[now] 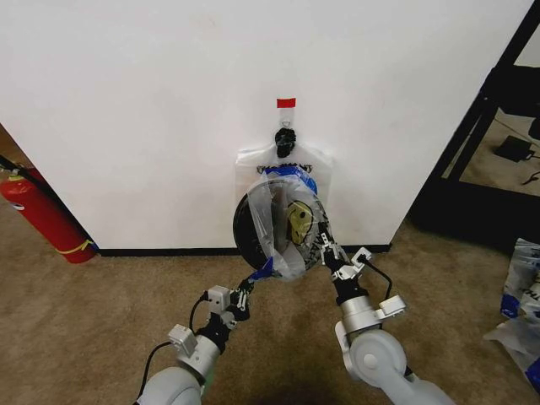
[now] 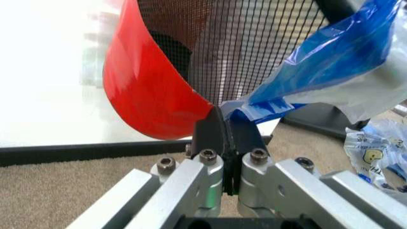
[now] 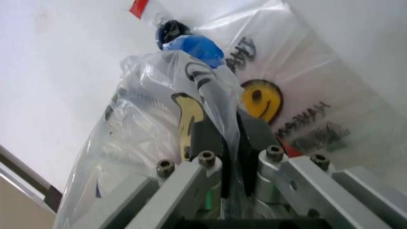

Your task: Pick up the garbage bag from the wall and place it over the trash bin.

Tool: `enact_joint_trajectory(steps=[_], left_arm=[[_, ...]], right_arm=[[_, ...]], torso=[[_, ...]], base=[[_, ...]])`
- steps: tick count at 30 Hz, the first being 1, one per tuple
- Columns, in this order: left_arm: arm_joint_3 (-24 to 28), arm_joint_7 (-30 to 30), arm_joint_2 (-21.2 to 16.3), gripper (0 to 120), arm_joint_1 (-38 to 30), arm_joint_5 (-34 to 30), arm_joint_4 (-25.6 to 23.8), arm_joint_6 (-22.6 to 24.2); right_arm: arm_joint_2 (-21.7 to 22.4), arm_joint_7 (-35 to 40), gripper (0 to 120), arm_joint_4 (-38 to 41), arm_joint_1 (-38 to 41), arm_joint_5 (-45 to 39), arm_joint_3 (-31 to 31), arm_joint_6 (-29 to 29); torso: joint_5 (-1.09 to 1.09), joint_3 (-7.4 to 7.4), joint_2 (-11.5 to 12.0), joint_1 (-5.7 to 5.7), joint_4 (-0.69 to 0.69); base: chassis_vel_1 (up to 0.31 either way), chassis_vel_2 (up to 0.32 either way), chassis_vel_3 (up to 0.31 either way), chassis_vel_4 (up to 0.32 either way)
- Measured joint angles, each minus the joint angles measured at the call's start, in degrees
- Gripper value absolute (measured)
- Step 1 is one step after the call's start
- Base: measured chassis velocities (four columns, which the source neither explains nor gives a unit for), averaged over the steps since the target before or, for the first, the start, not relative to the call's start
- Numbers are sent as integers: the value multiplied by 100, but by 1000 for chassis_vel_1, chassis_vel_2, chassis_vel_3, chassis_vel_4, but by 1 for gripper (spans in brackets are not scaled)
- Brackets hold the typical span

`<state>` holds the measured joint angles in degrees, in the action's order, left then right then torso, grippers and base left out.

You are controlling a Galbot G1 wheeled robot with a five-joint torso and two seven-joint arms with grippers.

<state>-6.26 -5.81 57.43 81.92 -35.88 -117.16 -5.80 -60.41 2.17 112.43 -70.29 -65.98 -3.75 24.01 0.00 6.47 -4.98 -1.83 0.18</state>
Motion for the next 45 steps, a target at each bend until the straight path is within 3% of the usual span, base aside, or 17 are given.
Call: enact_joint_trajectory(steps=[10,11,12,13,14,17,19,27,32,35,39,45], left_arm=[[-37,-75,1,0,28,166,0,-26],[-41,-60,-16,0,47,408,13,-78],[-97,37,-99,0,186,1468,104,-309],[-186,103,-135,3,256,2092,164,-446],[-186,103,-135,3,256,2092,164,-446],[-530,248,-273,15,468,3635,251,-749],[-643,247,-374,25,532,3903,270,-777],[-699,245,-439,49,454,3887,326,-855],[-826,109,-509,71,410,3543,-9,-702],[-891,-94,-547,79,402,3358,-286,-492],[-721,-559,-502,97,373,2625,-1037,198],[-358,-601,-137,100,254,2029,-1487,857]], right_arm=[[82,-106,1,-48,-34,83,-64,0],[82,-123,1,-53,-35,84,-71,0],[87,-183,1,-79,-30,87,-107,2],[92,-200,1,-90,-18,88,-121,5],[92,-200,1,-90,-18,88,-121,5],[157,-221,1,-121,19,78,-141,19],[207,-230,1,-130,33,69,-151,33],[233,-264,1,-158,84,55,-95,33],[262,-346,1,-402,193,274,-37,79],[250,-448,1,-612,245,431,-25,149],[147,-660,1,-908,258,726,69,268],[-62,-743,1,-1110,259,1289,268,492]], torso=[[0,0,0,0,0],[1,0,0,0,1],[0,0,0,0,2],[0,0,0,0,-1],[0,0,0,0,-1],[0,0,0,0,-1],[0,0,0,0,-1],[1,0,0,0,0],[1,0,0,0,0],[0,0,0,0,0],[-1,0,0,0,0],[0,0,0,0,1]], base=[[0,0,0,0],[0,0,0,0],[0,0,0,0],[0,0,0,0],[0,0,0,0],[0,0,0,0],[0,0,0,0],[0,0,0,0],[0,0,0,0],[0,0,0,0],[0,0,0,0],[0,0,0,0]])
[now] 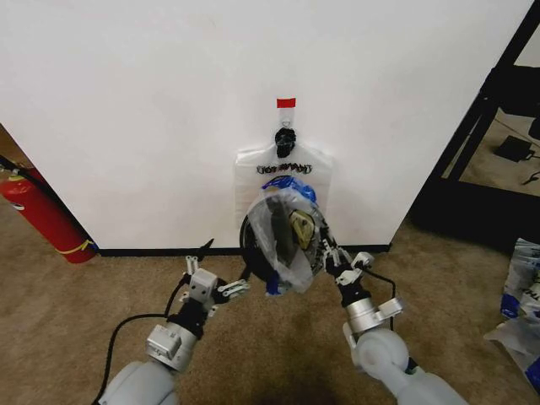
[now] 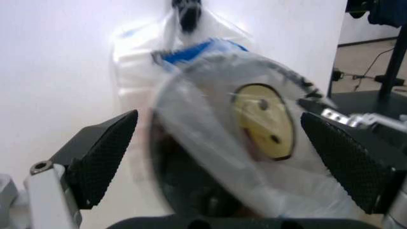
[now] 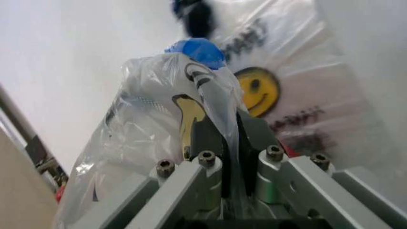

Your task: Pick up the garbage bag from the wall and place it over the trash bin.

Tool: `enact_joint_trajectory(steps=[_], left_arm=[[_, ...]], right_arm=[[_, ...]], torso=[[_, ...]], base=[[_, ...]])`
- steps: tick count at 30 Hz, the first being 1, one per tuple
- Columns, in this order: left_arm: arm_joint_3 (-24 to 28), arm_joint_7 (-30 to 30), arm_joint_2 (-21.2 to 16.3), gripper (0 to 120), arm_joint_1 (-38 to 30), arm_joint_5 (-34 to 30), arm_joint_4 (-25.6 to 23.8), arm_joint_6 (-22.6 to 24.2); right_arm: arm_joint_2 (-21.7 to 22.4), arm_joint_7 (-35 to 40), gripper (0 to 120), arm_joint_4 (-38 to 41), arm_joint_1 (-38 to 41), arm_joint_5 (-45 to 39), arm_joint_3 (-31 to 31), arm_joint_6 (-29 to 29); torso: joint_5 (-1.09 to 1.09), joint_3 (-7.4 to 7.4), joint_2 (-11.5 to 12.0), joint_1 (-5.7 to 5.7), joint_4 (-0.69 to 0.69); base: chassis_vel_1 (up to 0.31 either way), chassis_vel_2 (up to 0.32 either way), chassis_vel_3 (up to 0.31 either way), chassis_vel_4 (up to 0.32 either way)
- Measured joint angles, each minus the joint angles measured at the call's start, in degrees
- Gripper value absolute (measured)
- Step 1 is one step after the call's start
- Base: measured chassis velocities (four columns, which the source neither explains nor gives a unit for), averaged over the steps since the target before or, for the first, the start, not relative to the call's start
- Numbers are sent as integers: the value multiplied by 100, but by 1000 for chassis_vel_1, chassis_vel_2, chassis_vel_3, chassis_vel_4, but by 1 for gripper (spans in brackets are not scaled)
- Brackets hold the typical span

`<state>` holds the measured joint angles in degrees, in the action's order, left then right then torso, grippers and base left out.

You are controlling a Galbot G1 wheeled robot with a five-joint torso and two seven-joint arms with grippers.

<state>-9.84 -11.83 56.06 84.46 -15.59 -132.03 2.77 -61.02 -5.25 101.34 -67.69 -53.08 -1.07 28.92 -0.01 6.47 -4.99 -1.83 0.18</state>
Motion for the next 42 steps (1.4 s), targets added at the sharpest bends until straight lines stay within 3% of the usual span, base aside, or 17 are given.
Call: enact_joint_trajectory(steps=[5,10,14,16,20,26,42], left_arm=[[138,-122,305,100,-45,144,157,351],[255,-496,666,100,-130,708,599,606],[273,-543,714,100,-145,872,688,636],[289,-692,805,99,-188,1476,885,892],[310,-799,887,92,-198,2022,1035,1087],[459,-967,1036,69,-173,2712,1155,1406],[453,-1042,1098,10,-58,2877,1055,1331]], right_arm=[[-164,46,1,-73,16,695,168,208],[-347,124,1,-199,46,1397,350,386],[-373,145,1,-229,55,1513,373,424],[-421,164,1,-270,65,1791,424,504],[-456,186,1,-296,66,2040,446,569],[-432,226,1,-267,41,2338,404,647],[-362,260,1,-230,-27,2373,285,661]], torso=[[1,0,0,0,-1],[1,0,0,0,-1],[1,0,0,0,0],[1,0,0,0,1],[1,0,0,0,-2],[0,0,0,0,0],[0,0,0,0,-1]], base=[[0,0,0,0],[0,0,0,0],[0,0,0,0],[0,0,0,0],[0,0,0,0],[0,0,0,0],[0,0,0,0]])
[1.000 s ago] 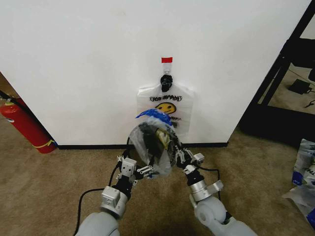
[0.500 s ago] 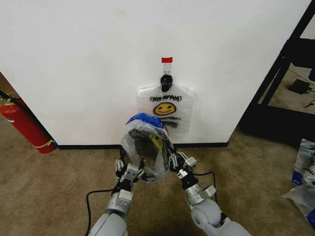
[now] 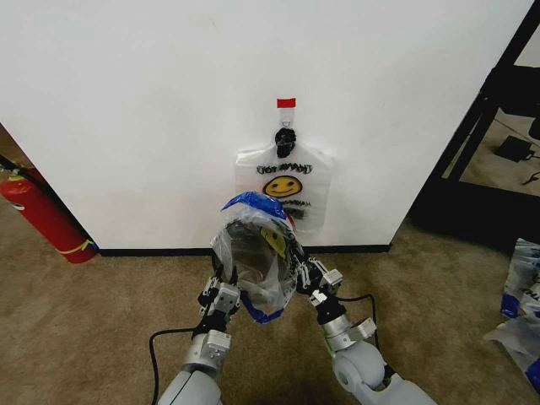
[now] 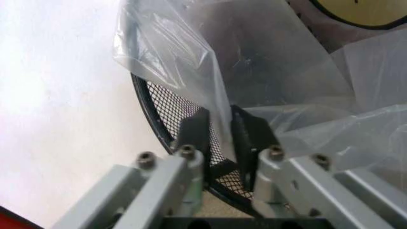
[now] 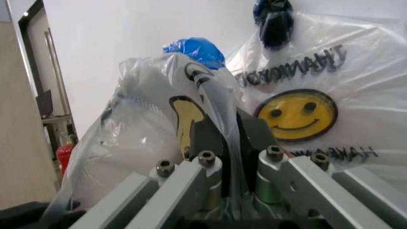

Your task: Pick up the garbage bag from the wall and place it over the trash bin.

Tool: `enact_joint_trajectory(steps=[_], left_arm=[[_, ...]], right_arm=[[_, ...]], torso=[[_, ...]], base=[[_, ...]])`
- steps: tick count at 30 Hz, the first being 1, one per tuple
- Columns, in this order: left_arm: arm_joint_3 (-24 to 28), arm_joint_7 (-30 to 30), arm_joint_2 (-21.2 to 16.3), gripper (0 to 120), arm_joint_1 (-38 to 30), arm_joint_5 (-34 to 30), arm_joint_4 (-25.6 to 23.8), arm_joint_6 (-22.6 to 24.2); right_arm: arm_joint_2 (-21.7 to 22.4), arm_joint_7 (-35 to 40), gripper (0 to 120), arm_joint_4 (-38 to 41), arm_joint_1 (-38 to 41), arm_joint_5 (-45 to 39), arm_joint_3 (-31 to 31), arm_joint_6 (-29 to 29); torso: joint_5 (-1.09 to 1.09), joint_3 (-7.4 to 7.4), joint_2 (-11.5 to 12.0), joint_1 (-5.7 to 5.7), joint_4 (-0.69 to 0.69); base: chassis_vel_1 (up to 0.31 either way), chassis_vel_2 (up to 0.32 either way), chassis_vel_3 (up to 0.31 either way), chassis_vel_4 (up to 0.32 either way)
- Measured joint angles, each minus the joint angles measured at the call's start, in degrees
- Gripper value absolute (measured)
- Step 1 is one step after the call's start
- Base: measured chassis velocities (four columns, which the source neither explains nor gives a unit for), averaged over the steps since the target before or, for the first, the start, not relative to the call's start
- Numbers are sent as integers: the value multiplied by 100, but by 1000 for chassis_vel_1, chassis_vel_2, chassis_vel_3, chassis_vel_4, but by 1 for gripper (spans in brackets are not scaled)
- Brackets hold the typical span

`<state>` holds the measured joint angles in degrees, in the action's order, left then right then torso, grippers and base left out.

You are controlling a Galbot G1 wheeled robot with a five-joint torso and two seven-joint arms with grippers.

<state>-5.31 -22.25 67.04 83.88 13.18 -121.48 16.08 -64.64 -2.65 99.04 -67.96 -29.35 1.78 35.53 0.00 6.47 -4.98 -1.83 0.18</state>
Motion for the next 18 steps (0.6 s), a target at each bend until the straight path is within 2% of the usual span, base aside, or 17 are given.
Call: enact_joint_trajectory(steps=[1,3,11,14,18], left_arm=[[0,0,0,10,0,0,0,0],[-2,1,-1,1,0,-2,-1,-4],[-13,6,-7,0,4,-24,-12,-31],[-259,-35,-86,0,309,-123,-280,-348],[-300,-39,-112,0,443,-169,-370,-411]], right_arm=[[0,0,1,0,0,0,0,0],[1,1,1,1,-1,-5,-2,0],[2,0,1,6,-1,-49,-6,-5],[53,97,1,-65,29,-629,-163,-135],[77,131,1,-95,34,-815,-227,-184]], torso=[[0,0,0,0,0],[0,0,0,0,0],[1,0,0,0,0],[-2,0,0,0,-2],[0,0,0,0,1]], base=[[0,0,0,0],[0,0,0,0],[0,0,0,0],[0,0,0,0],[0,0,0,0]])
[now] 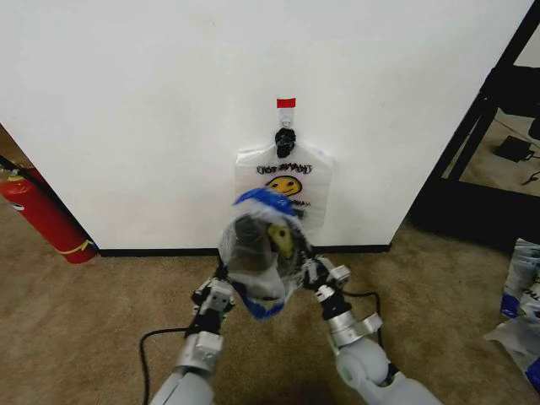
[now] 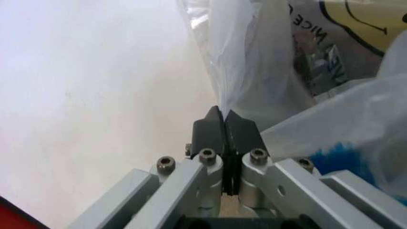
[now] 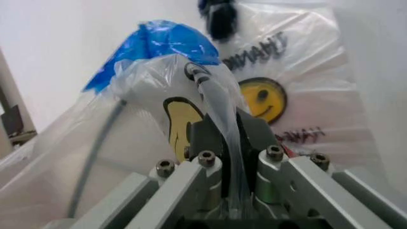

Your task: Pick up the garbage bag from the wall and place it over the trash bin.

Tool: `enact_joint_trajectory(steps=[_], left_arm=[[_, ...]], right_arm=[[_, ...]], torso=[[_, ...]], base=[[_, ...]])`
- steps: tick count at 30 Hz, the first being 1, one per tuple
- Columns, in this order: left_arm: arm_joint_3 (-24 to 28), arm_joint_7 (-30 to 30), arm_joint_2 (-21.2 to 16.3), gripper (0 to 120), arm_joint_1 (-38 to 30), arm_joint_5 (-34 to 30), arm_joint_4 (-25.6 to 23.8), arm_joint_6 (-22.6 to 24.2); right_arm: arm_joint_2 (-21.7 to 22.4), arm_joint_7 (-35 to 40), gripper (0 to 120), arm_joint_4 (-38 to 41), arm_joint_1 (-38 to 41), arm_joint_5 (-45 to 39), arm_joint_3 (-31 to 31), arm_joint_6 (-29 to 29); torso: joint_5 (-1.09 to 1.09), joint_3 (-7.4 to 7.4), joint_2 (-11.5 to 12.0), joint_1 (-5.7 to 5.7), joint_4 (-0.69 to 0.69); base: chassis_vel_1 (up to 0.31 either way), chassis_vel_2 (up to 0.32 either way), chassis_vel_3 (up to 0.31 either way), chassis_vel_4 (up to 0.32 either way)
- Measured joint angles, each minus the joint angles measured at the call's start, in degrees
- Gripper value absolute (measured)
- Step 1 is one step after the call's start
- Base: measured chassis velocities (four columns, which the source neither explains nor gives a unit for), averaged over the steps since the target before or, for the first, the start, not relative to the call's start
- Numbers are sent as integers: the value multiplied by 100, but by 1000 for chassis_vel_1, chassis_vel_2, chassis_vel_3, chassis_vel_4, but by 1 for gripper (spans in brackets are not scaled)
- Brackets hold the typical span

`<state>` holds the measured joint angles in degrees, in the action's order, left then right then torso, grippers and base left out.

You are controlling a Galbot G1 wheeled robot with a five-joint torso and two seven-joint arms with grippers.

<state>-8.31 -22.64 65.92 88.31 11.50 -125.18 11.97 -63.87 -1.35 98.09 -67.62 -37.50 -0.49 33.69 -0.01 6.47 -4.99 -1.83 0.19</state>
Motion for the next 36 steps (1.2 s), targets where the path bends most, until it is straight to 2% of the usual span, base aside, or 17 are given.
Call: enact_joint_trajectory(steps=[8,12,20,29,36], left_arm=[[-19,11,-14,0,-27,-153,111,-66],[-40,15,-13,0,-70,-303,279,-88],[-222,-18,-50,0,-173,-376,473,-149],[-230,-49,-37,0,-150,-371,520,-239],[-109,253,14,0,-119,-356,720,-884]], right_arm=[[28,-114,1,90,-38,-440,-25,-58],[82,-479,1,253,-114,-1054,-5,-178],[275,-1097,1,399,-286,-1762,-69,-427],[287,-1110,1,480,-313,-1926,-136,-463],[215,-988,1,635,-344,-2259,-98,-512]], torso=[[0,0,0,0,-1],[1,0,0,0,-1],[1,0,0,0,-1],[1,0,0,0,-1],[0,0,0,0,-1]], base=[[0,0,0,0],[0,0,0,0],[0,0,0,0],[0,0,0,0],[0,0,0,0]])
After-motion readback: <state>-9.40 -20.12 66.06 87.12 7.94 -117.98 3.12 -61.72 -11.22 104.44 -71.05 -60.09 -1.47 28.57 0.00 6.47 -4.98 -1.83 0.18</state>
